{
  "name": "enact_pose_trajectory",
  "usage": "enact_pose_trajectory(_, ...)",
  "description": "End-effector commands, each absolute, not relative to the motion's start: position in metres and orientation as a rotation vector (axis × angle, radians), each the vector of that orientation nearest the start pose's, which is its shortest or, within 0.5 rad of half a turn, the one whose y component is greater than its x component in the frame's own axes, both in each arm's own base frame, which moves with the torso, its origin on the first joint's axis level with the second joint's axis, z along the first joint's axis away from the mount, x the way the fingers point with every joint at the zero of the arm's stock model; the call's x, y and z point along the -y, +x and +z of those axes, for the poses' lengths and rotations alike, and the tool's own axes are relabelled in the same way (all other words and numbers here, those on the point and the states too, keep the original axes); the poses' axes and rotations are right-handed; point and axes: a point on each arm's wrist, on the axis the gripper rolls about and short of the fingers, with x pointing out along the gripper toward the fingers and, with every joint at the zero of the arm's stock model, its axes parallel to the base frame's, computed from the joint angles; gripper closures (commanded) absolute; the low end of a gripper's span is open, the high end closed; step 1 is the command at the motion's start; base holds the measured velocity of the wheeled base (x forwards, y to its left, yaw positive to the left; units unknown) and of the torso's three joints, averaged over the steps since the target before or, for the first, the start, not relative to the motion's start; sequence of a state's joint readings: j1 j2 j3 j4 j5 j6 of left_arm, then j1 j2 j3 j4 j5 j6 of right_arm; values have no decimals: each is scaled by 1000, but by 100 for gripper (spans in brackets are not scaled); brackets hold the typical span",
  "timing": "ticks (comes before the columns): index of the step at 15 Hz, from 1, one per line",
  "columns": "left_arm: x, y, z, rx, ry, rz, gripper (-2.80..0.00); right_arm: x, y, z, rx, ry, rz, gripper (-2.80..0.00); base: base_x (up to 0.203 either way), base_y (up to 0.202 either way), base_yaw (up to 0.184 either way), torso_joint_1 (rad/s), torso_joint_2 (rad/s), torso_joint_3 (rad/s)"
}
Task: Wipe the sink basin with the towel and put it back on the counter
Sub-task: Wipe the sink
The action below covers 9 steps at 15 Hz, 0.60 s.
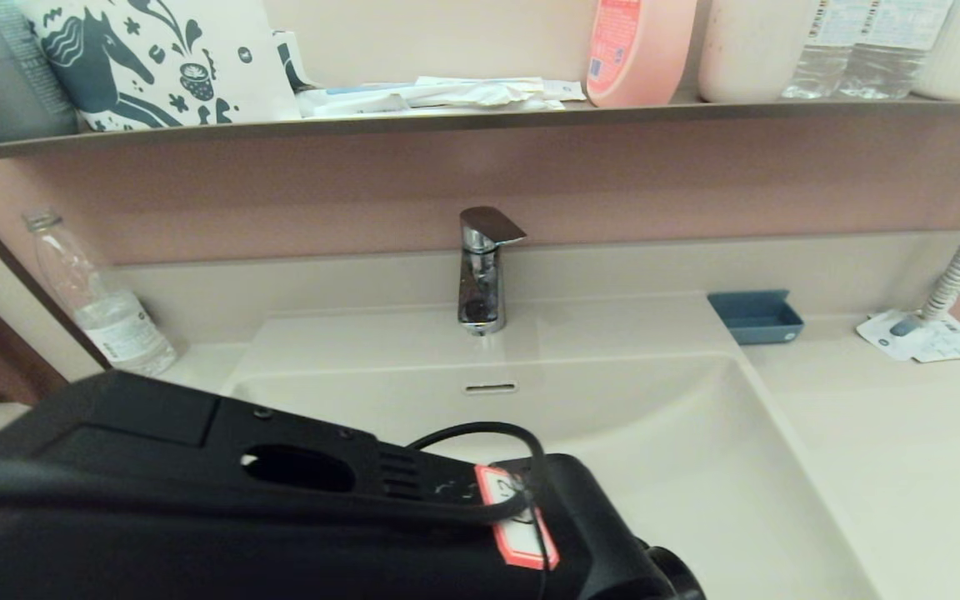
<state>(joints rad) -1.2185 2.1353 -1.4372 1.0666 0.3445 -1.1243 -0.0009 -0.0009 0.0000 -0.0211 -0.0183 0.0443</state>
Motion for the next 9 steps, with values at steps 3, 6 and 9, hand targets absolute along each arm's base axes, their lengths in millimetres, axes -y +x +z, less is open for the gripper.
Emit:
enact_pose_trajectory(3, 239, 113, 121, -1304, 325, 73, 0, 0, -23, 78, 22, 45, -19, 0, 0, 0, 0, 0, 0, 0)
enact_pose_trajectory(6, 209, 139, 125, -1256, 294, 63, 0, 0, -23, 78, 22, 45, -19, 0, 0, 0, 0, 0, 0, 0)
enact_pose_trajectory(9, 200, 166, 132, -1160, 234, 6, 0, 0, -23, 78, 22, 45, -19, 0, 0, 0, 0, 0, 0, 0)
